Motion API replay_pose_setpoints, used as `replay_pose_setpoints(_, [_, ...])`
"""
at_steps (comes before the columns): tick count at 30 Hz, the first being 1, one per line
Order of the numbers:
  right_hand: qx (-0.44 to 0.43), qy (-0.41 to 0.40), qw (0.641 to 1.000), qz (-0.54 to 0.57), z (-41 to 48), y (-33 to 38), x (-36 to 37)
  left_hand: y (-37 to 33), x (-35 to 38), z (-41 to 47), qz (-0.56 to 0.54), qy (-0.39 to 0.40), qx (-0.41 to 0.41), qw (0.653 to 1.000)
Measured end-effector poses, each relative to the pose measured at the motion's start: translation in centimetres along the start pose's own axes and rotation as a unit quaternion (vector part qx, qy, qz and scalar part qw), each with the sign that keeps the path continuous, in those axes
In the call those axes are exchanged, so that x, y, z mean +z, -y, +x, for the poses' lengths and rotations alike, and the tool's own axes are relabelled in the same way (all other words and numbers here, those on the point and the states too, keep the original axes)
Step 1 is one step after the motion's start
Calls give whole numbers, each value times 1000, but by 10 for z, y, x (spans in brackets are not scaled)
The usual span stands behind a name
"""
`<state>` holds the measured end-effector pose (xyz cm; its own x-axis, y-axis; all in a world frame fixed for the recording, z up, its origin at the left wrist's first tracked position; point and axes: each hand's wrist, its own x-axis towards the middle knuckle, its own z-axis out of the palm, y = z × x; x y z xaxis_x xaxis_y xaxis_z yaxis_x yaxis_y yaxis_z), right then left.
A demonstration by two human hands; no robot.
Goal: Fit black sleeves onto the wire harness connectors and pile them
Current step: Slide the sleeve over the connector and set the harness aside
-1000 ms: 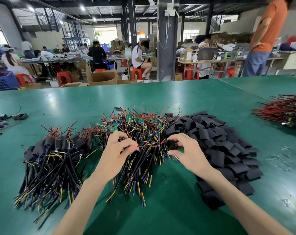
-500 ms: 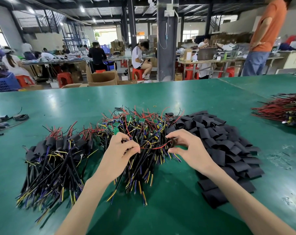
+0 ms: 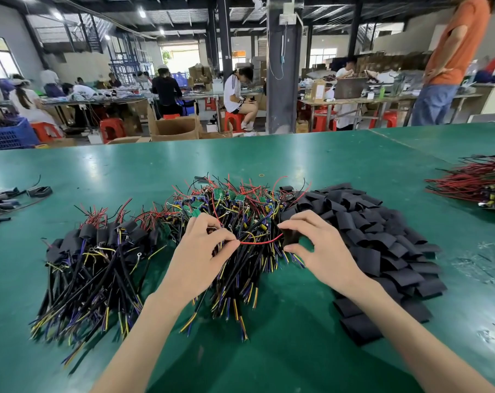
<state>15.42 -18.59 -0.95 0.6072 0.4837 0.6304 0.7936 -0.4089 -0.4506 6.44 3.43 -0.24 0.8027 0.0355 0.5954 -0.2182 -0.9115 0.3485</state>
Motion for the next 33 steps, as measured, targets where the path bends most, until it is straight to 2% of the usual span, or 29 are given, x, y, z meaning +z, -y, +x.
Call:
replay_pose_setpoints(3, [-58,-13,987,-149,-4,5,6,-11,6,-2,-43,8,12,999])
replay_pose_setpoints(5, [-86,-22,977,-192,-7,8,11,-19,12,-4,-93,46,9,995])
replay_pose_setpoints(8, [-93,-16,984,-154,-10,12,19,-29,21,-7,-153,67,-2,986])
replay_pose_setpoints(14, [-30,18,998,-58,-13,20,22,-39,28,-8,-233,16,-99,967])
replay_pose_setpoints(20, [-17,27,998,-55,-12,21,18,-42,23,-6,-351,32,-195,915])
replay_pose_setpoints(25, [-48,39,997,-56,-13,20,18,-35,19,-3,-377,71,-213,898])
replay_pose_setpoints(30, [-70,63,995,-43,-13,19,17,-33,21,-4,-362,64,-200,908])
replay_pose_setpoints(33, [-67,66,995,-29,-12,18,15,-36,24,-5,-377,54,-204,902])
